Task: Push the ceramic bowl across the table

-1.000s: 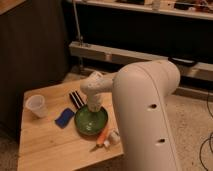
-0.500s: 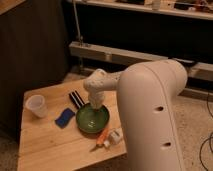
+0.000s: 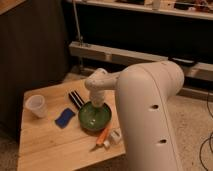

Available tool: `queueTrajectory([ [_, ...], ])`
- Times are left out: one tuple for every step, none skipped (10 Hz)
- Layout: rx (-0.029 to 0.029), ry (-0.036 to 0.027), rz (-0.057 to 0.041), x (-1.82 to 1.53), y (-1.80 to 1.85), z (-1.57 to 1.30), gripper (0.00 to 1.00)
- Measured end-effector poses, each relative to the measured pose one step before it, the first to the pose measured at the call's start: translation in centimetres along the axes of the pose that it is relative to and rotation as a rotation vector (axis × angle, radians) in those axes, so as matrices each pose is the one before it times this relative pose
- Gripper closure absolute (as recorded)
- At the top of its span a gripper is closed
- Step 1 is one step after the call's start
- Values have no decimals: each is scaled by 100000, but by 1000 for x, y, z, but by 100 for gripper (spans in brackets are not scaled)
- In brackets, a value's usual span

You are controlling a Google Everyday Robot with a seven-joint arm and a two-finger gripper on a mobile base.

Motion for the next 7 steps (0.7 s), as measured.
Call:
queueTrajectory([
  [39, -1049, 448, -522, -333, -381, 100],
  [149, -500, 291, -291, -263, -180, 100],
  [138, -925, 394, -534, -392, -344, 100],
  [479, -248, 333, -341, -479, -180, 100],
  [58, -384, 113, -371, -265, -83, 100],
  [243, 174, 32, -565, -523, -54, 100],
  [158, 248, -183, -661, -553, 155, 100],
])
